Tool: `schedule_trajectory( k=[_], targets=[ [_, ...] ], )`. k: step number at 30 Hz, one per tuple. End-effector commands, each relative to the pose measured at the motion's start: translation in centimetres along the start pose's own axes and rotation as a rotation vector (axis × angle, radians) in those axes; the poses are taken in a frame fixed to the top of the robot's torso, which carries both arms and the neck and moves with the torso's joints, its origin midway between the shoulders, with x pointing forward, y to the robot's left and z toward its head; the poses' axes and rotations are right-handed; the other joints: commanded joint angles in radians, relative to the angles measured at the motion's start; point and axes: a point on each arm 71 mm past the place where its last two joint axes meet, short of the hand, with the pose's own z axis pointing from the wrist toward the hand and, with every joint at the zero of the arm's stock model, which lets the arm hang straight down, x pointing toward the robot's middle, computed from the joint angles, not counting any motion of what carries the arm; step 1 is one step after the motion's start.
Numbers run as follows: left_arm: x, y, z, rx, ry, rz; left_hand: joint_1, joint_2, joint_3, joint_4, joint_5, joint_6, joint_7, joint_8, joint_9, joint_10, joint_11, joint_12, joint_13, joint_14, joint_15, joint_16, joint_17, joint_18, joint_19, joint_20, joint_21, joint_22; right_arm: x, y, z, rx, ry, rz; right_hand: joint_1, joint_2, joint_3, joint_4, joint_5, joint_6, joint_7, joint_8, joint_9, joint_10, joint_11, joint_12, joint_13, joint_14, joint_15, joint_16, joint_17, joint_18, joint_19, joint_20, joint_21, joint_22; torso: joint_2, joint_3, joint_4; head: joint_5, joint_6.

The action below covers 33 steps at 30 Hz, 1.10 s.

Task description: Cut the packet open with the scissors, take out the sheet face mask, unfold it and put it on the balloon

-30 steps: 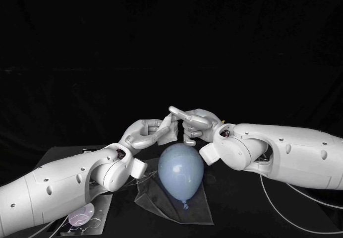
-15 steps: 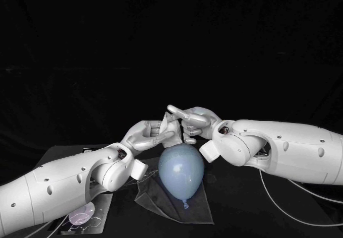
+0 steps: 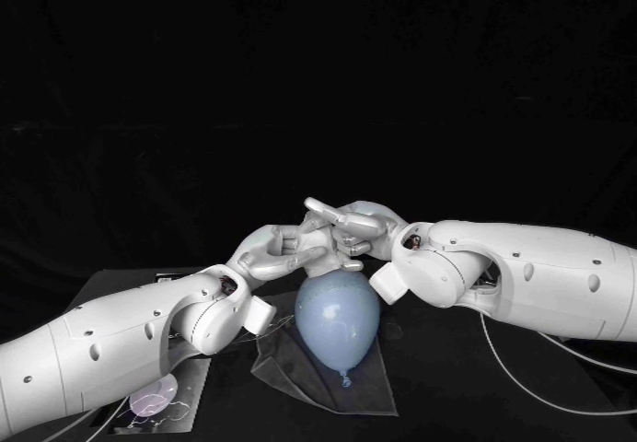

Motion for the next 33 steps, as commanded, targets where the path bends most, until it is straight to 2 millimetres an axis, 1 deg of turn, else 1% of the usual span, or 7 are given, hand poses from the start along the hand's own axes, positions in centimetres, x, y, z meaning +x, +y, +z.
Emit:
schedule_trajectory(
  k=[1, 9, 13, 17, 27, 30, 33],
  targets=[
    [0.3, -0.2, 0.1, 0.0, 0.02, -0.011, 0.008, 0.001, 0.006, -0.003, -0.003, 0.011, 0.052, -0.006, -0.001, -0.002, -0.002, -0.004, 0.0, 0.006, 0.001, -0.005, -0.001, 0.015, 0.007, -0.001, 0.002, 0.001, 0.3, 0.1, 0.1, 0.017, 0.041, -0.049, 0.005, 0.014, -0.015, 0.0, -0.004, -0.014, -0.004, -0.011, -0.007, 0.074, 0.003, 0.018, 0.216, 0.106, 0.001, 0.006, 0.263, -0.004, 0.014, -0.004, 0.017, 0.147, 0.0, 0.0006, -0.0003, 0.001, 0.0],
    [0.3, -0.1, 0.1, -0.012, 0.021, -0.025, 0.004, 0.017, 0.021, -0.004, -0.003, 0.017, 0.054, -0.011, -0.001, 0.0, -0.001, -0.004, 0.0, 0.014, 0.001, -0.007, -0.002, 0.016, 0.022, -0.004, 0.009, 0.003, 0.1, 1.0, 0.3, 0.023, 0.028, -0.128, 0.012, 0.037, -0.068, 0.0, -0.004, -0.047, -0.024, -0.039, -0.026, 0.097, -0.02, 0.07, 0.251, 0.106, -0.017, 0.006, 0.263, -0.018, 0.054, -0.019, 0.091, 0.167, -0.001, 0.0004, -0.0003, 0.004, 0.0],
    [0.3, -0.1, 0.2, -0.016, 0.025, -0.029, -0.003, 0.017, 0.021, -0.001, -0.003, 0.018, 0.054, -0.013, -0.001, 0.0, 0.0, -0.004, 0.0, 0.015, 0.001, -0.008, -0.002, 0.015, 0.023, -0.004, 0.009, 0.003, -0.2, 1.5, 0.4, 0.028, 0.02, -0.165, 0.022, 0.054, -0.101, 0.0, -0.004, -0.149, -0.035, -0.072, -0.066, 0.102, -0.045, 0.08, 0.258, 0.106, -0.038, 0.006, 0.263, -0.023, 0.069, -0.036, 0.12, 0.175, 0.0, 0.0004, 0.0, 0.005, -0.001],
    [0.4, 0.0, 0.2, -0.02, 0.031, -0.032, -0.007, 0.015, 0.02, 0.001, -0.003, 0.02, 0.054, -0.013, -0.001, 0.001, -0.001, -0.004, 0.0, 0.016, 0.001, -0.009, -0.002, 0.015, 0.023, -0.004, 0.008, 0.002, -0.3, 2.0, 0.5, 0.025, 0.014, -0.187, 0.036, 0.064, -0.12, -0.001, -0.004, -0.178, -0.047, -0.078, -0.079, 0.104, -0.057, 0.086, 0.262, 0.106, -0.05, 0.006, 0.263, -0.026, 0.076, -0.047, 0.135, 0.179, 0.001, 0.0006, 0.0003, 0.004, -0.002],
    [0.8, -0.1, 0.2, -0.024, 0.059, -0.056, -0.014, 0.017, 0.021, 0.004, -0.003, 0.027, 0.051, -0.013, 0.001, 0.006, -0.002, -0.003, 0.001, 0.019, 0.0, -0.01, -0.002, 0.015, 0.024, -0.004, 0.008, 0.002, -1.1, 2.3, 1.0, 0.046, -0.016, -0.225, 0.041, 0.081, -0.135, 0.001, -0.004, -0.189, -0.047, -0.077, -0.085, 0.104, -0.059, 0.087, 0.263, 0.106, -0.054, 0.006, 0.263, -0.029, 0.083, -0.053, 0.148, 0.182, 0.0, -0.0001, 0.0005, 0.006, -0.006],
    [0.9, -0.1, 0.1, -0.026, 0.067, -0.078, -0.052, 0.034, 0.02, 0.034, -0.003, 0.031, 0.052, -0.018, 0.001, 0.008, -0.002, -0.004, 0.0, 0.022, 0.001, -0.014, -0.003, 0.015, 0.025, -0.003, 0.005, 0.0, -1.4, 2.4, 1.0, 0.026, -0.033, -0.244, 0.04, 0.091, -0.145, 0.001, -0.004, -0.172, -0.044, -0.073, -0.08, 0.104, -0.056, 0.087, 0.263, 0.106, -0.052, 0.006, 0.263, -0.029, 0.083, -0.054, 0.147, 0.182, 0.0, 0.0001, 0.0004, 0.008, -0.007],
    [0.8, -0.1, 0.1, -0.029, 0.067, -0.103, -0.08, 0.045, 0.017, 0.062, -0.003, 0.03, 0.053, -0.025, 0.0, 0.004, -0.001, -0.005, 0.0, 0.022, 0.001, -0.019, -0.004, 0.015, 0.026, -0.002, 0.002, -0.001, -1.8, 3.0, 0.9, -0.057, -0.077, -0.281, 0.089, 0.114, -0.153, -0.007, -0.006, -0.103, -0.034, -0.053, -0.061, 0.104, -0.034, 0.087, 0.263, 0.106, -0.036, 0.006, 0.263, -0.031, 0.083, -0.043, 0.149, 0.182, 0.0, 0.0005, 0.0004, 0.008, -0.007]
  ],
)
